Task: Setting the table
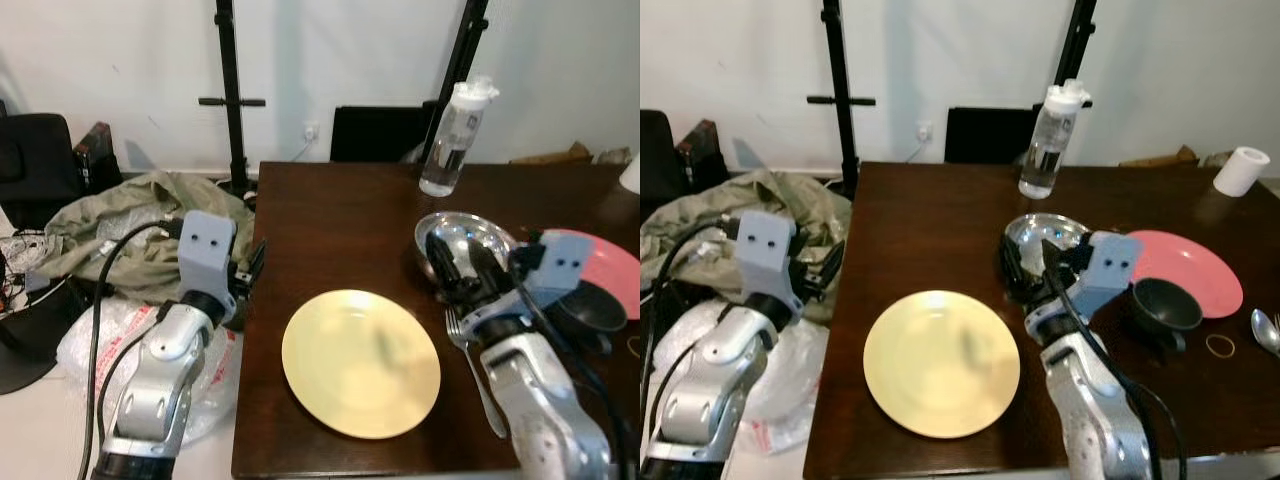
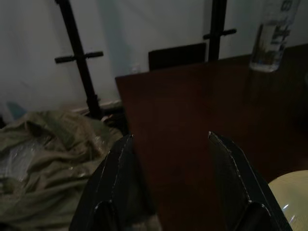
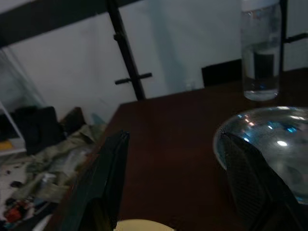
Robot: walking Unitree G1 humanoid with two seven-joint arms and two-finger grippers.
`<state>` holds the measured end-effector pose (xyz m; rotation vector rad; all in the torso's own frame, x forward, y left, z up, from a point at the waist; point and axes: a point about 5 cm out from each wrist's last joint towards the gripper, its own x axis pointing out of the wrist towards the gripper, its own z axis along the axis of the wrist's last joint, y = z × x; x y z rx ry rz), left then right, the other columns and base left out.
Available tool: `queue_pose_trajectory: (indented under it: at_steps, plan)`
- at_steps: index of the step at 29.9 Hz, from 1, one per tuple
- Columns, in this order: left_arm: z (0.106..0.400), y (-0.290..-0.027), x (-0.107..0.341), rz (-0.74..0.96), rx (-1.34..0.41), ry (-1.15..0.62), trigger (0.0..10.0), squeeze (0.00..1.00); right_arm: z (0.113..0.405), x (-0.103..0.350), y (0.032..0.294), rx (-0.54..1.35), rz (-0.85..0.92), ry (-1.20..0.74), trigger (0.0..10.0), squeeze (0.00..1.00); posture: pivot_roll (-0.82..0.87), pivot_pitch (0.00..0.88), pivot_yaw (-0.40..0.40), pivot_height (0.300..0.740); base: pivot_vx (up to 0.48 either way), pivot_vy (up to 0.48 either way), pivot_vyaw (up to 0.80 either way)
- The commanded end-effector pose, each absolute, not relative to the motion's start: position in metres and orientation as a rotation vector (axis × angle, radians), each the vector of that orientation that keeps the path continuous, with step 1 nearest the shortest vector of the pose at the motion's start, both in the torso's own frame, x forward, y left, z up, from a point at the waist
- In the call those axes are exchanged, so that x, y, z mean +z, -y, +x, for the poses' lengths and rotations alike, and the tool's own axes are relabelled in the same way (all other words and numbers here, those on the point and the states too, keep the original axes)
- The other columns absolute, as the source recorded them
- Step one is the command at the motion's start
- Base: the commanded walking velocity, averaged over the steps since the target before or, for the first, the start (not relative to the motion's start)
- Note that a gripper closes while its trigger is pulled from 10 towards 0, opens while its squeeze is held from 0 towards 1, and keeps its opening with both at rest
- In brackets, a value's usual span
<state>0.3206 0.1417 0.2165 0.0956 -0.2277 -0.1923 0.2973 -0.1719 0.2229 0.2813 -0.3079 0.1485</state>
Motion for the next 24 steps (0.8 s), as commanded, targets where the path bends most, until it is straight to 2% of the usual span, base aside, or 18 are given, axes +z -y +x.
queue_pose_trajectory:
  at_steps: [1,8,24]
  plan:
    - [0.318,-0.141,0.213,0.086,-0.188,0.215,10.0,0.00,0.298,0.218,0.172,0.131,0.278,0.301,10.0,0.00,0.11,0.083,0.059,0.740,0.000,0.000,0.00]
    - [0.318,-0.139,0.214,0.068,-0.190,0.212,10.0,0.00,0.299,0.214,0.172,0.116,0.289,0.292,10.0,0.00,0.10,0.087,0.061,0.740,0.000,0.000,0.00]
    - [0.317,-0.137,0.215,0.065,-0.192,0.214,10.0,0.00,0.301,0.202,0.167,0.115,0.284,0.266,10.0,0.00,0.10,0.089,0.058,0.740,-0.335,0.000,0.00]
